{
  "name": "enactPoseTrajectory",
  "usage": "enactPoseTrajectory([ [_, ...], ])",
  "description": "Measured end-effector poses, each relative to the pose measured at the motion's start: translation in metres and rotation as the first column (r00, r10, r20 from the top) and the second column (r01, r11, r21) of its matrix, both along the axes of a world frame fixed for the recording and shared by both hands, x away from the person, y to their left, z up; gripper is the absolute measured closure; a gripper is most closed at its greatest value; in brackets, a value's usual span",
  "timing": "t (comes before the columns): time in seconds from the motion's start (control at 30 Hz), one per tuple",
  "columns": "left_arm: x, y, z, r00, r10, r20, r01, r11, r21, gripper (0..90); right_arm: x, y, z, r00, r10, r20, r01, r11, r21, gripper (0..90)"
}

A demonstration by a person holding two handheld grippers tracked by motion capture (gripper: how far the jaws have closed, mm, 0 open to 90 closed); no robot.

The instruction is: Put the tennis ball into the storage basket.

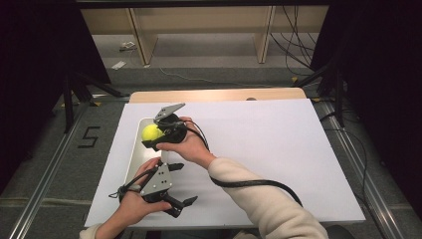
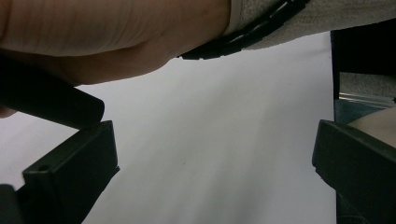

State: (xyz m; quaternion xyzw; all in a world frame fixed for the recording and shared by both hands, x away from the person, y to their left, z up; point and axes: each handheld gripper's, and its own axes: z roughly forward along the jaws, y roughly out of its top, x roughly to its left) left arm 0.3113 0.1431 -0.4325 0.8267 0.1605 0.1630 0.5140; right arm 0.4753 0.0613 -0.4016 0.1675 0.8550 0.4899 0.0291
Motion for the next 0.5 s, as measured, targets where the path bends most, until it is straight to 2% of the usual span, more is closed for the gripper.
enactPoseTrajectory([
  [0.5,-0.0001,-0.0001,0.0,1.0,-0.002,-0.002,0.002,1.0,-0.001,0.0,0.0013,0.0065,-0.002,1.0,0.009,0.001,-0.009,1.0,-0.003,26.5],
])
